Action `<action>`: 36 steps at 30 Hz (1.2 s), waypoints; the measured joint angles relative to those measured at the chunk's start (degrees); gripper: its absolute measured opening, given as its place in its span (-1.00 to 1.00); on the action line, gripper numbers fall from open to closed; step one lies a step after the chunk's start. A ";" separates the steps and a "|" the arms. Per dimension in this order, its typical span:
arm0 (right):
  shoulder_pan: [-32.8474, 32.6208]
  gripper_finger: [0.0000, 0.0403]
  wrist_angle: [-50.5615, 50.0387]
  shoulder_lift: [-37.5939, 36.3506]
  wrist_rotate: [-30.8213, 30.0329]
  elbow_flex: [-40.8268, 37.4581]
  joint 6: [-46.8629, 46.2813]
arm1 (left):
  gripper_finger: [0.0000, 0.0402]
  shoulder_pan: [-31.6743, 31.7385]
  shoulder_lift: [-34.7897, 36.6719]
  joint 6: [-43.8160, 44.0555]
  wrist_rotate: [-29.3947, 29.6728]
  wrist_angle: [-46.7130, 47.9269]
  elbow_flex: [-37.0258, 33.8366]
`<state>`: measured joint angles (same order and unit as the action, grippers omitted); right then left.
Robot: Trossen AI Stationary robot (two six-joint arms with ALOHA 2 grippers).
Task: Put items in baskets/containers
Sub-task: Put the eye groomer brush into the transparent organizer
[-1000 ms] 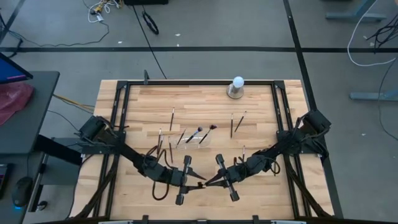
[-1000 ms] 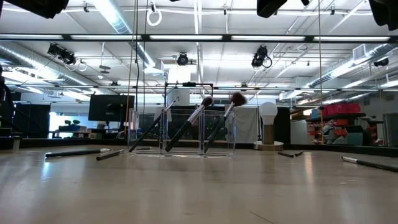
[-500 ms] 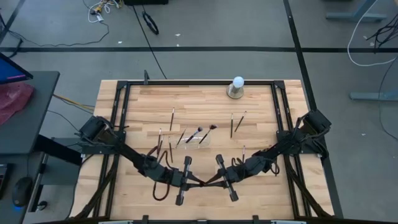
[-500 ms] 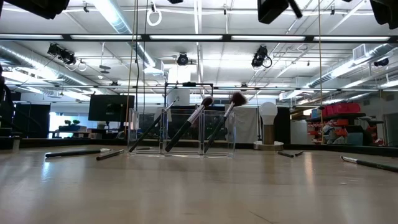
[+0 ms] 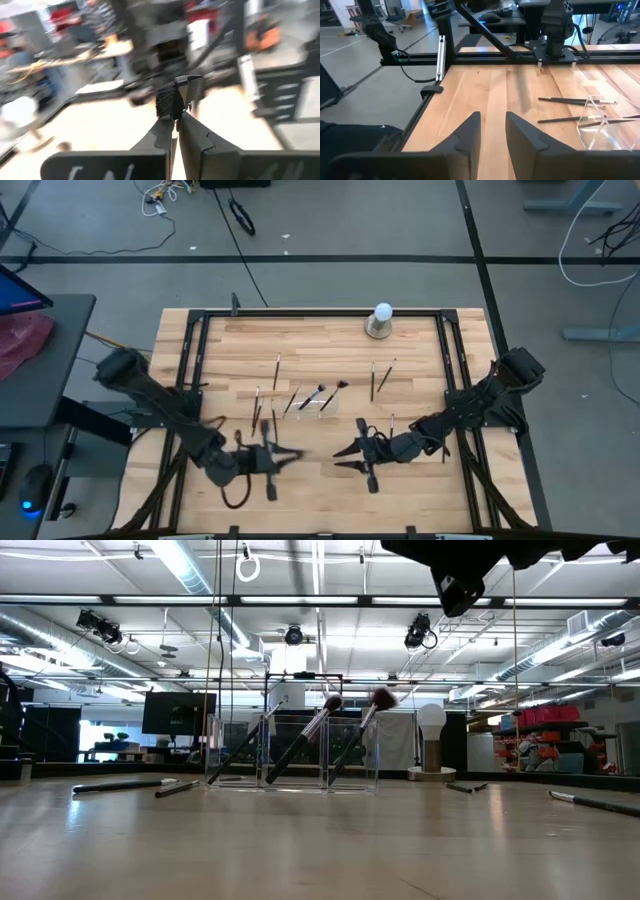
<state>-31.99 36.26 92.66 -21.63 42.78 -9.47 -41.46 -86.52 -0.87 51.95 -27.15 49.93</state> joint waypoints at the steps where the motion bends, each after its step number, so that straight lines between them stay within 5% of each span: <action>1: 0.00 -0.54 -0.04 0.00 0.00 0.00 0.00 | -0.92 -0.35 1.94 2.35 2.63 4.70 0.10; 6: 0.00 -0.56 -0.03 0.00 0.01 0.00 -0.18 | -0.93 0.91 9.91 19.11 4.14 32.33 4.31; 10: 0.01 -0.57 0.53 0.00 0.00 0.00 0.20 | -0.92 4.96 11.32 23.88 1.84 47.05 6.16; 14: 0.02 -0.57 0.61 0.00 0.01 -0.02 0.27 | -0.91 11.54 11.10 24.25 -6.83 49.99 5.90; 24: 0.02 -0.57 0.55 0.02 0.01 -0.04 0.28 | -0.90 22.77 9.71 22.44 -17.32 50.20 5.88; 36: 0.01 -0.57 0.39 0.02 0.01 -0.04 0.31 | -0.90 26.85 9.68 24.61 -21.04 52.94 5.88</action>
<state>-31.98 36.65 92.68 -21.63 42.74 -9.17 -14.61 -76.84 23.73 30.90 25.78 55.81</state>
